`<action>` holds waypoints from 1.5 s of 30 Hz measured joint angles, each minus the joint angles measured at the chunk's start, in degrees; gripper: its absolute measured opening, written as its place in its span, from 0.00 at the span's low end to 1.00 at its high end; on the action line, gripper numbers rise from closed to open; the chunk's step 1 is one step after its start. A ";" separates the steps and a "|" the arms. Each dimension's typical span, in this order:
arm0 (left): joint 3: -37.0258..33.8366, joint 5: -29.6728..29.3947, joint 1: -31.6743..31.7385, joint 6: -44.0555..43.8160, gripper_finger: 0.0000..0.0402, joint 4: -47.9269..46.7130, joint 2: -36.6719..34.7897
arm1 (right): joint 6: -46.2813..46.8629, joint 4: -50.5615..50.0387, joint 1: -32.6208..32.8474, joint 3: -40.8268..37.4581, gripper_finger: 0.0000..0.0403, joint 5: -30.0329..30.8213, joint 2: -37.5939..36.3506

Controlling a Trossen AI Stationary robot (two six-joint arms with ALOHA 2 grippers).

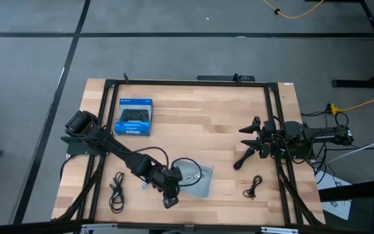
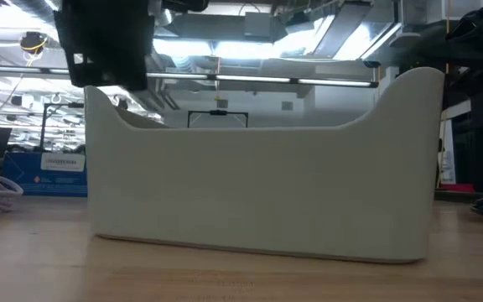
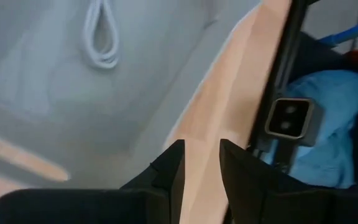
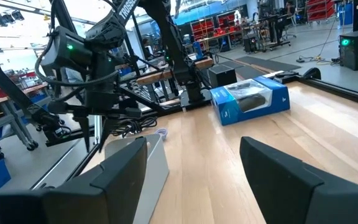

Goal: Pick and place USB-C Cables
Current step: Adjust the gray bin

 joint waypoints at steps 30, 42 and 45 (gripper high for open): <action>0.00 -17.17 16.38 28.76 0.23 -6.44 -0.26 | -0.28 0.00 -0.02 0.00 0.65 0.00 0.00; 0.00 -10.69 15.11 26.56 0.23 -11.90 -0.26 | -0.22 -0.17 -0.01 0.00 0.65 -1.44 0.00; 0.00 -10.29 15.03 25.66 0.23 -11.90 -0.26 | -0.02 -0.20 -0.01 0.00 0.65 -1.42 0.00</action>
